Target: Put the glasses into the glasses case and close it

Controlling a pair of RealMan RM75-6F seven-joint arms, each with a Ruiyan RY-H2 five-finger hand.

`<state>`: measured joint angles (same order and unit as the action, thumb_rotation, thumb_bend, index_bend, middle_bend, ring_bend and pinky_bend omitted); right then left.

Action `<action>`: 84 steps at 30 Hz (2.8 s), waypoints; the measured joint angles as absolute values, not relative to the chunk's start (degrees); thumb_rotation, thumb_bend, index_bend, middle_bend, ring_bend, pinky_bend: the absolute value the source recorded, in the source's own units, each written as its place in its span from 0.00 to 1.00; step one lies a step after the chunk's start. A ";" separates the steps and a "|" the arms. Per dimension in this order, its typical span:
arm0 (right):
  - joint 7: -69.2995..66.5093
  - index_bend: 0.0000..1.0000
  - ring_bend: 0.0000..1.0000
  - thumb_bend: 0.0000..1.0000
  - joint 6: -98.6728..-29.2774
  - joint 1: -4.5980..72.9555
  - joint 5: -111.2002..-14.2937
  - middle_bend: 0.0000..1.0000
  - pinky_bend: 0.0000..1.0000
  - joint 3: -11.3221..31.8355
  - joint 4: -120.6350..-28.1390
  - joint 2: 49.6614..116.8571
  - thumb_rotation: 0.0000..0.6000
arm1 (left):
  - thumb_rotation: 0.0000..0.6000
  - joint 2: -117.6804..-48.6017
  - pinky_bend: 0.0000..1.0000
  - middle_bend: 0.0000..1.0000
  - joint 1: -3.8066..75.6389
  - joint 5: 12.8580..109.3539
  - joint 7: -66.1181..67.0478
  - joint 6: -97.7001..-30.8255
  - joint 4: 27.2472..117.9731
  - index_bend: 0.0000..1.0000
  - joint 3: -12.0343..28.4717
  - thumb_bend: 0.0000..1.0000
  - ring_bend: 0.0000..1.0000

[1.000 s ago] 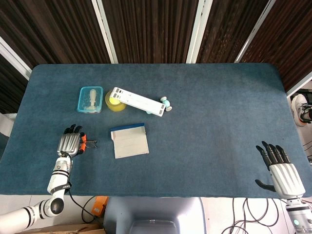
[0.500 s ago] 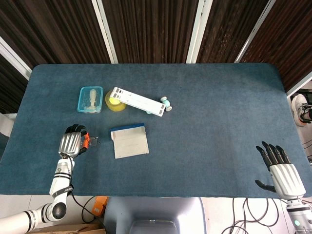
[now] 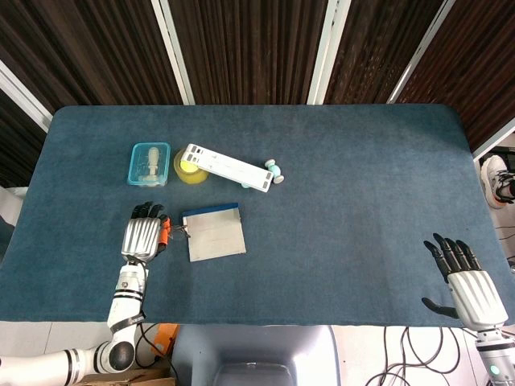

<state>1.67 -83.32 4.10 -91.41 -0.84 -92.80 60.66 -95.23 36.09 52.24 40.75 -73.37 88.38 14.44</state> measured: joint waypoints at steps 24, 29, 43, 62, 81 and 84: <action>-5.05 0.00 0.00 0.25 -82.89 4.37 -90.86 0.00 0.00 -0.64 -92.40 57.73 1.00 | 1.00 -113.94 0.12 0.23 54.48 37.84 62.15 -72.91 74.10 0.79 24.74 0.56 0.12; -4.80 0.00 0.00 0.25 -82.47 4.42 -89.94 0.00 0.00 -0.32 -92.31 57.66 1.00 | 1.00 -115.03 0.12 0.23 56.66 37.72 60.65 -67.68 67.35 0.79 24.51 0.56 0.11; -2.87 0.00 0.00 0.25 -81.62 4.59 -88.48 0.00 0.00 0.19 -92.68 58.10 1.00 | 1.00 -113.43 0.09 0.22 58.41 41.52 56.53 -60.09 59.63 0.80 20.50 0.55 0.10; -2.40 0.00 0.00 0.25 -81.40 4.61 -88.43 0.00 0.00 0.22 -92.82 58.15 1.00 | 1.00 -104.90 0.07 0.22 57.74 46.63 54.83 -54.70 66.09 0.80 14.24 0.55 0.08; -3.05 0.00 0.00 0.25 -81.91 4.37 -88.90 0.00 0.00 0.15 -92.88 57.87 1.00 | 1.00 -103.85 0.06 0.19 58.00 51.51 50.43 -53.24 62.15 0.65 10.92 0.52 0.07; -2.90 0.00 0.00 0.25 -81.80 4.38 -88.92 0.00 0.00 0.10 -92.93 57.86 1.00 | 1.00 -103.39 0.06 0.19 57.52 52.06 49.61 -53.67 62.89 0.58 10.73 0.48 0.07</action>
<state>-2.90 -81.80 4.38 -88.92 0.10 -92.93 57.86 -103.39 57.52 52.06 49.61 -53.67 62.89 10.73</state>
